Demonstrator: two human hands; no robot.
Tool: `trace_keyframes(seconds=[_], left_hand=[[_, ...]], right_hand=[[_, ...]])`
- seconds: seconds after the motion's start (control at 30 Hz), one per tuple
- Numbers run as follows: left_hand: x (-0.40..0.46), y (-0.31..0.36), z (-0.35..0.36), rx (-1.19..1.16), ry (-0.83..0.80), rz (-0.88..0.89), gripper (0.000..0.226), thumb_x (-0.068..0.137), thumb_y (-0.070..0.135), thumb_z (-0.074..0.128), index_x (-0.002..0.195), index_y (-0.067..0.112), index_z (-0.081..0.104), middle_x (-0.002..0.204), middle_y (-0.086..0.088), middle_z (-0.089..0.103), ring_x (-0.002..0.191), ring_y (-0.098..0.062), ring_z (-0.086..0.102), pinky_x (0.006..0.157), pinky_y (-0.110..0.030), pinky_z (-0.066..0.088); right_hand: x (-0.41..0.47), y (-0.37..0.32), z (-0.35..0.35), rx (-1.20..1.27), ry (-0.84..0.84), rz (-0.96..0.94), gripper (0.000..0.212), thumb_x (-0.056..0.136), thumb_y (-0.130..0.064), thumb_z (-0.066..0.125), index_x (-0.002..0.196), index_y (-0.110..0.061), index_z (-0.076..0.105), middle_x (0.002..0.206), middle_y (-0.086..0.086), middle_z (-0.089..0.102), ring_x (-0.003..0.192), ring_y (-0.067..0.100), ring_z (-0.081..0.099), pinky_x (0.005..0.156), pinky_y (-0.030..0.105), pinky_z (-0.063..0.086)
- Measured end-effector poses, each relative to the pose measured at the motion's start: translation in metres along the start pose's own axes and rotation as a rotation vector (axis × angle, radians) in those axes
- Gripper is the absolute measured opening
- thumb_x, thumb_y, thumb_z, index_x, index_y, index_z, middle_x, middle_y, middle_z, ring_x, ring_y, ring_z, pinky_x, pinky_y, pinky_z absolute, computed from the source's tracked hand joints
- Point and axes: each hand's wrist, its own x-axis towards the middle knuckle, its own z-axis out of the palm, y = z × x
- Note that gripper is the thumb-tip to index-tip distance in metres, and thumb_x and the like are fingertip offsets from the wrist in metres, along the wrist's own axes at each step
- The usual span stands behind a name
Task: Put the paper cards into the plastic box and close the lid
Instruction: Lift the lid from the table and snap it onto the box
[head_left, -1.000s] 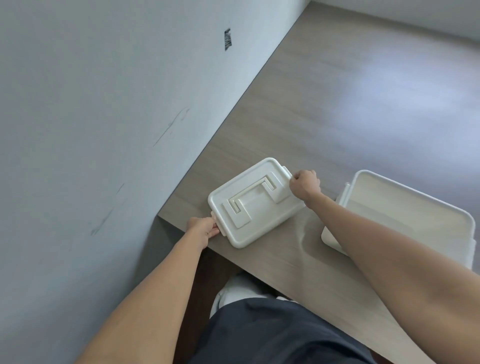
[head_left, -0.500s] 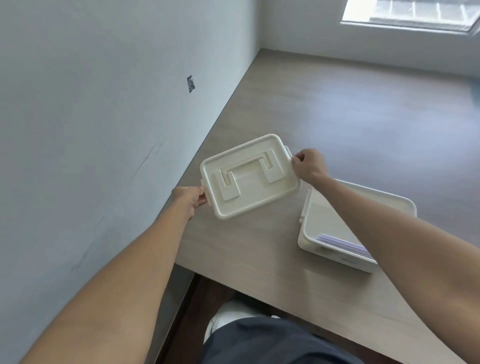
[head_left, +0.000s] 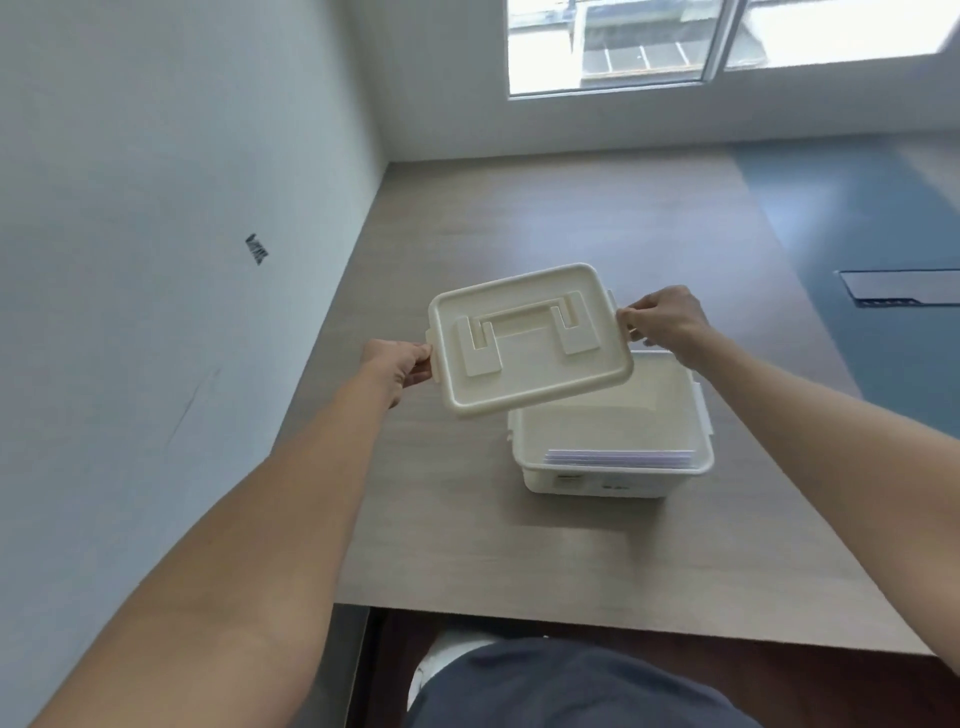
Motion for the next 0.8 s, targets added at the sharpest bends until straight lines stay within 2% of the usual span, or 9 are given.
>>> trace_keyframes(seconds=[0.03, 0.1, 0.17, 0.3, 0.37, 0.43, 0.5, 0.63, 0.8], left_hand=[[0.0, -0.002, 0.009, 0.017, -0.011, 0.001, 0.015, 0.088, -0.004, 0.065, 0.098, -0.015, 0.064, 0.069, -0.011, 0.068, 0.042, -0.012, 0.065, 0.044, -0.021, 0.056], [-0.001, -0.006, 0.023, 0.044, -0.038, 0.001, 0.01, 0.087, -0.003, 0.066, 0.091, -0.012, 0.064, 0.07, -0.012, 0.066, 0.037, -0.009, 0.063, 0.045, -0.022, 0.057], [-0.005, -0.012, 0.04, 0.054, -0.072, -0.012, 0.008, 0.087, -0.003, 0.066, 0.08, -0.005, 0.064, 0.072, -0.012, 0.066, 0.037, -0.009, 0.063, 0.047, -0.023, 0.058], [-0.013, -0.028, 0.067, 0.091, -0.126, -0.04, 0.013, 0.087, -0.003, 0.066, 0.075, -0.002, 0.063, 0.05, -0.005, 0.067, 0.035, -0.009, 0.062, 0.042, -0.022, 0.055], [-0.014, -0.036, 0.073, 0.117, -0.132, -0.054, 0.01, 0.087, -0.002, 0.067, 0.077, -0.002, 0.064, 0.059, -0.008, 0.068, 0.036, -0.009, 0.063, 0.04, -0.02, 0.054], [-0.015, -0.044, 0.077, 0.147, -0.136, -0.061, 0.01, 0.086, 0.0, 0.068, 0.077, -0.001, 0.065, 0.064, -0.009, 0.068, 0.04, -0.011, 0.064, 0.041, -0.02, 0.053], [-0.015, -0.05, 0.079, 0.177, -0.143, -0.068, 0.012, 0.087, 0.004, 0.069, 0.075, 0.003, 0.065, 0.066, -0.008, 0.067, 0.051, -0.016, 0.064, 0.047, -0.021, 0.054], [-0.017, -0.059, 0.08, 0.188, -0.137, -0.084, 0.011, 0.087, 0.007, 0.07, 0.077, 0.005, 0.065, 0.074, -0.007, 0.064, 0.064, -0.016, 0.059, 0.061, -0.026, 0.05], [-0.014, -0.065, 0.077, 0.165, -0.167, -0.072, 0.006, 0.087, 0.01, 0.071, 0.082, 0.011, 0.067, 0.078, -0.003, 0.068, 0.068, -0.015, 0.063, 0.06, -0.026, 0.048]], right_hand=[[-0.003, 0.009, -0.009, 0.014, -0.003, 0.006, 0.018, 0.078, -0.018, 0.071, 0.083, -0.002, 0.078, 0.082, 0.015, 0.076, 0.071, 0.023, 0.072, 0.063, 0.031, 0.057], [-0.009, 0.023, -0.023, 0.007, -0.014, 0.023, 0.017, 0.08, -0.018, 0.071, 0.086, -0.004, 0.078, 0.081, 0.013, 0.075, 0.068, 0.02, 0.069, 0.057, 0.025, 0.051], [-0.016, 0.04, -0.037, -0.011, -0.009, 0.05, 0.018, 0.082, -0.017, 0.07, 0.088, -0.002, 0.078, 0.077, 0.011, 0.074, 0.068, 0.021, 0.069, 0.055, 0.024, 0.05], [-0.025, 0.073, -0.054, -0.046, -0.01, 0.108, 0.015, 0.082, -0.017, 0.07, 0.078, -0.005, 0.076, 0.07, 0.007, 0.073, 0.073, 0.024, 0.072, 0.057, 0.026, 0.051], [-0.029, 0.084, -0.056, -0.057, -0.026, 0.124, 0.015, 0.082, -0.018, 0.07, 0.075, -0.005, 0.075, 0.067, 0.005, 0.072, 0.073, 0.025, 0.072, 0.062, 0.03, 0.055], [-0.031, 0.096, -0.058, -0.052, -0.043, 0.141, 0.02, 0.083, -0.019, 0.07, 0.082, 0.0, 0.075, 0.067, 0.005, 0.071, 0.07, 0.024, 0.07, 0.07, 0.036, 0.057], [-0.032, 0.105, -0.058, -0.044, -0.063, 0.151, 0.024, 0.085, -0.021, 0.071, 0.087, 0.003, 0.075, 0.069, 0.006, 0.071, 0.068, 0.022, 0.069, 0.073, 0.038, 0.057], [-0.033, 0.112, -0.057, -0.016, -0.085, 0.153, 0.028, 0.086, -0.026, 0.072, 0.089, 0.002, 0.075, 0.073, 0.007, 0.074, 0.066, 0.021, 0.069, 0.068, 0.034, 0.056], [-0.032, 0.114, -0.064, -0.038, -0.148, 0.156, 0.029, 0.087, -0.026, 0.071, 0.09, 0.003, 0.075, 0.077, 0.009, 0.075, 0.065, 0.021, 0.068, 0.058, 0.028, 0.051]])
